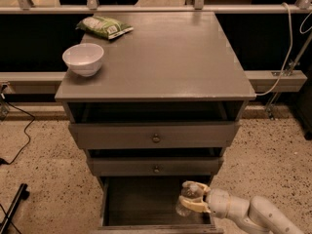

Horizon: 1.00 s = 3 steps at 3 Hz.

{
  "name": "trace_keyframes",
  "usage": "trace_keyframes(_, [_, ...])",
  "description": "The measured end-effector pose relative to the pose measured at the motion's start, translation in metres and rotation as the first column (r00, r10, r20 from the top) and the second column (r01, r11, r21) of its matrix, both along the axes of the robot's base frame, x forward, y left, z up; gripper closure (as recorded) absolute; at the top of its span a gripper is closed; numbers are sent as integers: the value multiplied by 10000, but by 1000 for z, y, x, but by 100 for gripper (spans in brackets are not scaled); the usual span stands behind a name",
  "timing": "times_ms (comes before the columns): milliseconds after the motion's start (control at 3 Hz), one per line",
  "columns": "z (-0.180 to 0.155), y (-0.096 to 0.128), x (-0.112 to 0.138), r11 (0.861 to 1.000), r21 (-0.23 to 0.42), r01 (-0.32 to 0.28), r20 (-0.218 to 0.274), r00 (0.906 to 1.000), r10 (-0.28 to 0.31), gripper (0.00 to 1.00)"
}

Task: Place water bottle into bottom drawer

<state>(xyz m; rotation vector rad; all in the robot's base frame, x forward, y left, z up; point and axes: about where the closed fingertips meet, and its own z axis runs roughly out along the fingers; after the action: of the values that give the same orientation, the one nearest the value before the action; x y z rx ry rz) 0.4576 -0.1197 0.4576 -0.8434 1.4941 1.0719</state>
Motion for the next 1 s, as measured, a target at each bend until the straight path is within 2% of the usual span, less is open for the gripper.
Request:
trace_keyframes(333, [-37,-10,29,9930,-382,1115,647,9919,-1089,100])
trace_keyframes(667, [-74,-12,49,9836,-790,1622,1528,9770,-1489,100])
trace_keyframes(1000, [-111,-9,66,9782,-1272,1639,1767,9742,-1402,100])
